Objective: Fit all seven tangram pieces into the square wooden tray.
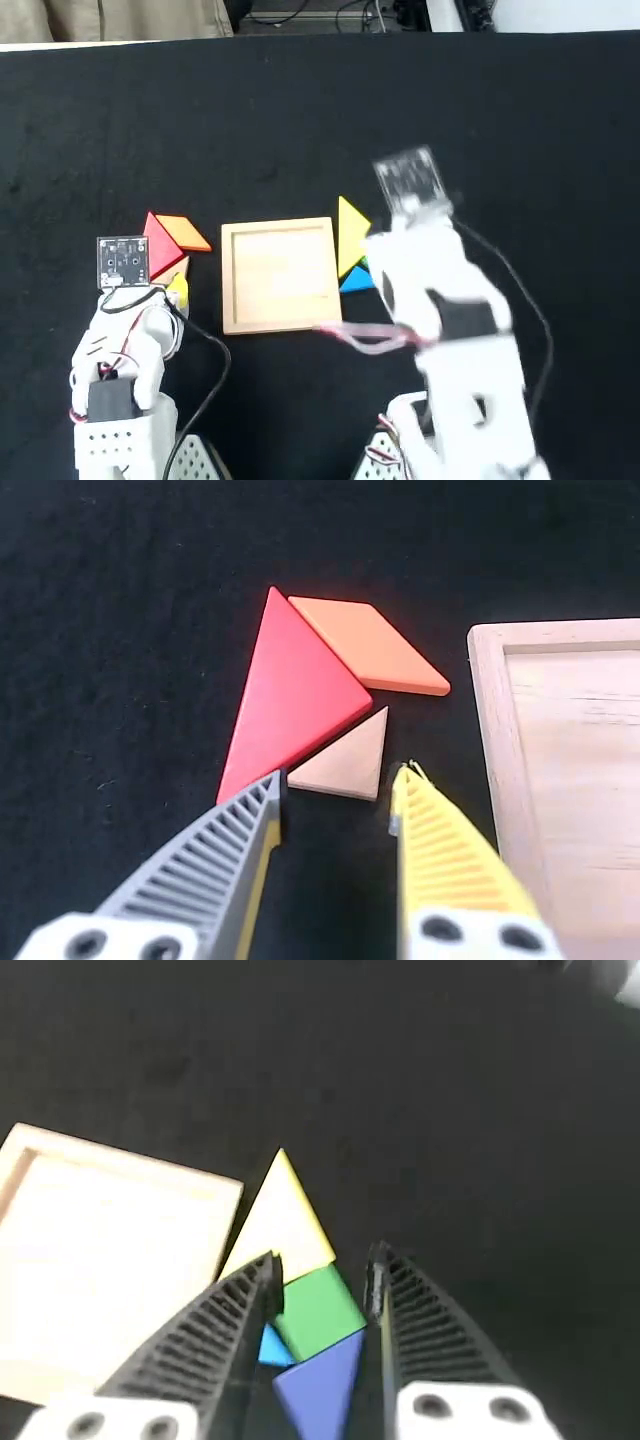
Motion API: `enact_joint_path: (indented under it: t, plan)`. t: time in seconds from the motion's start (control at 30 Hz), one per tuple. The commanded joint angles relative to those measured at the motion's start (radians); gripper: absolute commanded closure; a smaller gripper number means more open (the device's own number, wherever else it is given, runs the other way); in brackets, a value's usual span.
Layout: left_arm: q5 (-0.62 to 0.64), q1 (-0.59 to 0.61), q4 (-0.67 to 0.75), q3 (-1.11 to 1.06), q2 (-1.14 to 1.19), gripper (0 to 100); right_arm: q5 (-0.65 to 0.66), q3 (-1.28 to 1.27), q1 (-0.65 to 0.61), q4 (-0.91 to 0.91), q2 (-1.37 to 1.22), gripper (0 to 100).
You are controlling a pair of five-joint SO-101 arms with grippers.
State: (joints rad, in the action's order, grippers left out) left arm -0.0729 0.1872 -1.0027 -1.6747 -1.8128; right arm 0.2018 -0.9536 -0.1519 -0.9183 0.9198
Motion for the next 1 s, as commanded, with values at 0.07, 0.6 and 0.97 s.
enact_joint_path:
  t: [0.07, 0.6, 0.97]
  plan:
    - [0.002, -0.004, 0.006, 0.001, -0.006, 82, -0.175, 0.242, -0.034, 0.054, -0.483, 84.5]
    - [0.0, -0.004, 0.021, -0.01, -0.006, 81, -0.331, 0.943, -0.1, -0.298, -1.224, 61.5]
    - [0.0, -0.012, 0.028, -0.021, -0.006, 81, -0.338, 0.946, -0.08, -0.25, -1.296, 61.9]
